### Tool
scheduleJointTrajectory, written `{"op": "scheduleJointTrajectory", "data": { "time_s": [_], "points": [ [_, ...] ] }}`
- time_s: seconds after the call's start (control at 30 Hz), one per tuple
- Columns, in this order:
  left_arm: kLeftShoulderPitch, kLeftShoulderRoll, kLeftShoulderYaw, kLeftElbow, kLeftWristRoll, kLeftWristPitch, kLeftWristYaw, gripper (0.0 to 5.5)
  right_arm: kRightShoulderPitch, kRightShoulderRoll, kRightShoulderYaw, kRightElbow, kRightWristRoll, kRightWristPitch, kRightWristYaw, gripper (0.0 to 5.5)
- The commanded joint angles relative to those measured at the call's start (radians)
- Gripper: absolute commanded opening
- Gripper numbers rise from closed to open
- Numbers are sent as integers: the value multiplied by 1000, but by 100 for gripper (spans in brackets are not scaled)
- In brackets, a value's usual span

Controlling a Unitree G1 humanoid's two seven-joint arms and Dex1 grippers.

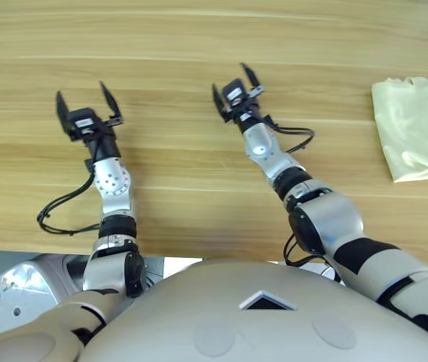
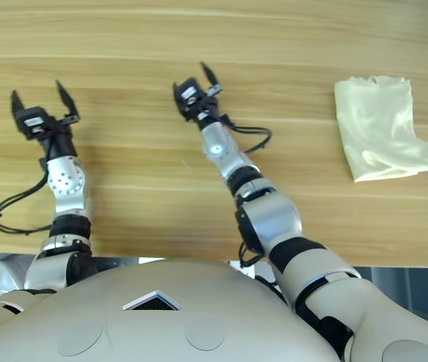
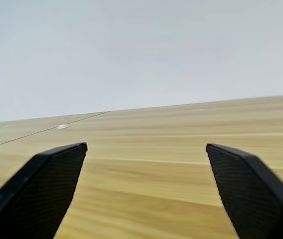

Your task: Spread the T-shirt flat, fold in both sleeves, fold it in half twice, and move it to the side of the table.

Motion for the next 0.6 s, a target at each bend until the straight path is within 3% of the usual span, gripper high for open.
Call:
{"op": "scheduleJointTrajectory", "data": {
  "time_s": [0.03, 0.1, 0.2, 0.4, 0.53, 0.6],
  "points": [
    [-82, -83, -165, 148, 129, 21, -10, 387, 94, -87, -66, -67, 51, -33, -50, 400],
    [-125, -106, -230, 208, 176, 20, -5, 350, 135, -108, -84, -105, 57, -49, -75, 400],
    [-176, -134, -263, 289, 175, 21, -9, 350, 177, -130, -122, -145, 86, -77, -101, 400],
    [-221, -177, -194, 379, 24, 32, -90, 350, 190, -143, -145, -132, 97, -81, -98, 400],
    [-229, -196, -147, 376, -73, 49, -173, 345, 185, -143, -151, -121, 114, -80, -67, 479],
    [-232, -198, -140, 375, -93, 54, -200, 345, 179, -141, -153, -113, 115, -77, -76, 483]
  ]
}}
